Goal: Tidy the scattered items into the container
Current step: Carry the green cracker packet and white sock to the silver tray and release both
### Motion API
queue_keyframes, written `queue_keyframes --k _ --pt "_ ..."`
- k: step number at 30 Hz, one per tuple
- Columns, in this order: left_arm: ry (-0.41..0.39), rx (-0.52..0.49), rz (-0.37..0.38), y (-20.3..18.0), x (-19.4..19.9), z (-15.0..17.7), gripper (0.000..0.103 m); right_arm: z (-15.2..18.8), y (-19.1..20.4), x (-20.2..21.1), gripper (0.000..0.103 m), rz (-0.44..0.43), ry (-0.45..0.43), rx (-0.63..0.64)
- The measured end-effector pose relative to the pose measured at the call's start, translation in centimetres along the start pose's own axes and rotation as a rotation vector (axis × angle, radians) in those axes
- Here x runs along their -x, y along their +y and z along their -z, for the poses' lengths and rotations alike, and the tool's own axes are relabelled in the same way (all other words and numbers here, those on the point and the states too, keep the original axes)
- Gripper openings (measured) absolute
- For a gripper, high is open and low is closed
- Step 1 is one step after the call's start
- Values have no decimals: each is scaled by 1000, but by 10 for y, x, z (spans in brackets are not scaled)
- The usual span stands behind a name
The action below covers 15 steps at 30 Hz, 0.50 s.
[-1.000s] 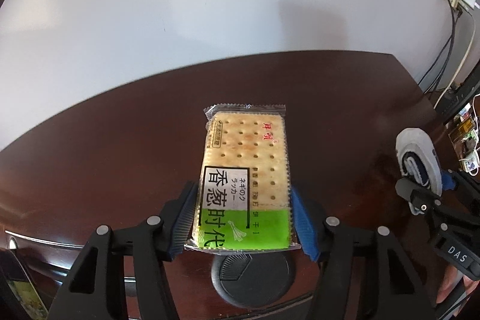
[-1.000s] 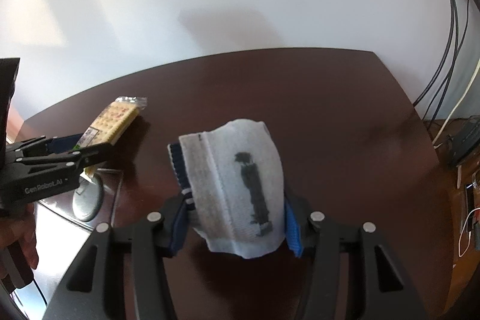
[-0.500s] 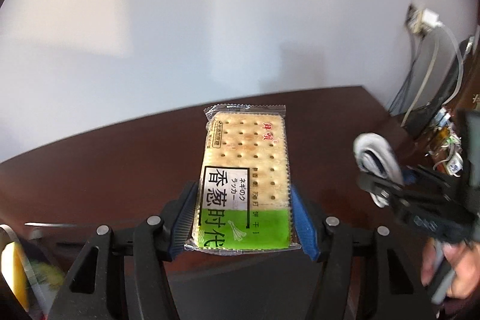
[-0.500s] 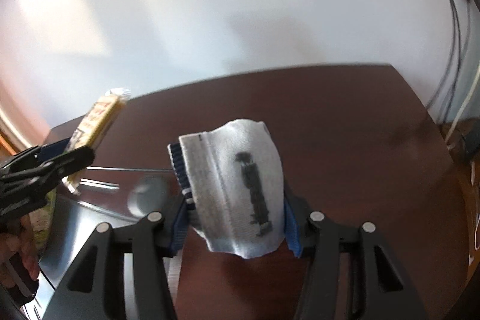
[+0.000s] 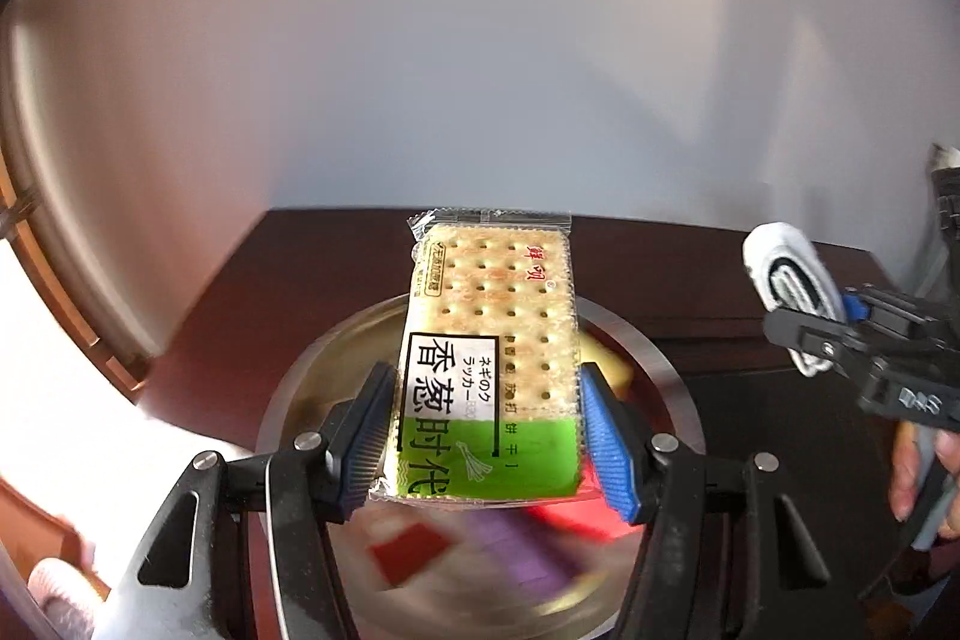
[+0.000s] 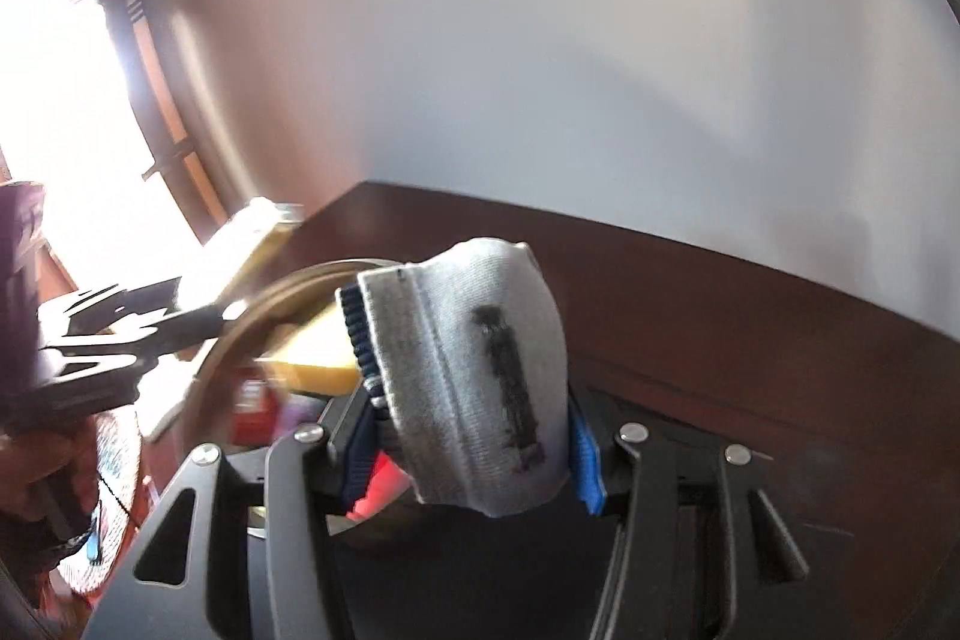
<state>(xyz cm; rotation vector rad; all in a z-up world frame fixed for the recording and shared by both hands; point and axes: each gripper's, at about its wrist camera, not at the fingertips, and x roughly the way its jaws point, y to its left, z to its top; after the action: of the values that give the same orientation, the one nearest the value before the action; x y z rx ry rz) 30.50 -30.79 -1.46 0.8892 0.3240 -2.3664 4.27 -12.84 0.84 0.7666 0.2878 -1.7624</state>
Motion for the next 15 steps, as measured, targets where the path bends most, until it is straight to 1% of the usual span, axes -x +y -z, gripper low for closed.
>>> queue_keyframes --k 1,3,4,5,8,11,13,15 --pt "10 19 -4 2 -5 5 62 -3 24 -12 53 -23 11 28" --pt "28 54 -12 -18 -23 14 62 -3 56 -30 53 -54 31 64" --pt "37 66 -13 -21 -31 18 62 0 71 -39 53 -66 43 82" --pt "46 73 -12 -16 -37 21 62 3 86 -47 53 -78 56 101" --pt "58 100 1 2 -49 26 62 17 120 -69 53 -63 94 173" --pt "59 120 9 5 -58 24 62 28 135 -89 53 -9 131 225" --pt "63 123 6 16 -58 18 62 32 141 -98 53 18 145 245" --pt "60 121 5 34 -54 20 62 32 144 -100 55 35 133 242"
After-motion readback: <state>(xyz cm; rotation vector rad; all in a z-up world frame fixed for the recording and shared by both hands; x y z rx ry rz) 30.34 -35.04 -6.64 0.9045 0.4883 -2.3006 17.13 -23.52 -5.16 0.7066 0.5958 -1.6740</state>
